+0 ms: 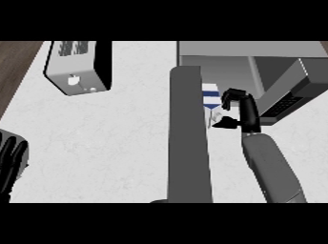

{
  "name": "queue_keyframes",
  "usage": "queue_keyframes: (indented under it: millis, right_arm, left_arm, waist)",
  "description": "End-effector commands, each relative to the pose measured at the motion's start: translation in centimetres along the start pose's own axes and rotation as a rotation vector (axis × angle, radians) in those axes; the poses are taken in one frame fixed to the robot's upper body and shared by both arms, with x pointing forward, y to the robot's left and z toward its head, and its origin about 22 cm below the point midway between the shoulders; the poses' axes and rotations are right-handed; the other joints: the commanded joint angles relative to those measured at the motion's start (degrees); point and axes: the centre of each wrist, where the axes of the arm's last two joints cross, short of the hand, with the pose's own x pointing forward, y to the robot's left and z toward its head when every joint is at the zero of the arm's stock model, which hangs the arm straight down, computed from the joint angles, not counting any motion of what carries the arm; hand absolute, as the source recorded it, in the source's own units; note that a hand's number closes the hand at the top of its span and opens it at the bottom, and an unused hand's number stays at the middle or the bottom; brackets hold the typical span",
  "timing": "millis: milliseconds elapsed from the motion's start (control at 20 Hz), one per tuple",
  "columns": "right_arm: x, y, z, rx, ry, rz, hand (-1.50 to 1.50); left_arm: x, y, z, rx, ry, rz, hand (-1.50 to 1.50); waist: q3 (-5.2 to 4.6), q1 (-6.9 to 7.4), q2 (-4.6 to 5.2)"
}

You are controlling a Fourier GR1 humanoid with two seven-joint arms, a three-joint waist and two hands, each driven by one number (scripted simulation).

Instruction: Pick up the milk, place it into the microwave and close the microwave

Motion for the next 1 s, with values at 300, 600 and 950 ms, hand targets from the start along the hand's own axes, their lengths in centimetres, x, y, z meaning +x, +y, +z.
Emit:
queue_keyframes:
  millis: [300,600,950]
  right_arm:
    - [0.3,-2.1,-5.5,-0.119,0.063,0.172,1.50]
    - [1.4,-5.8,-7.8,-0.332,0.060,0.321,1.50]
    - [2.4,-3.7,-8.8,-0.209,0.019,0.517,-1.50]
  left_arm:
    - [-0.9,-0.2,0.0,-0.049,-0.004,0.020,-1.50]
    - [-0.9,0.3,-0.7,-0.045,-0.016,0.005,-1.50]
    - [-1.7,0.7,-1.3,-0.066,-0.008,-0.026,-1.50]
  waist:
    - [0.19,2.85,1.07]
    - [0.23,3.99,1.72]
    - [0.17,5.14,2.00]
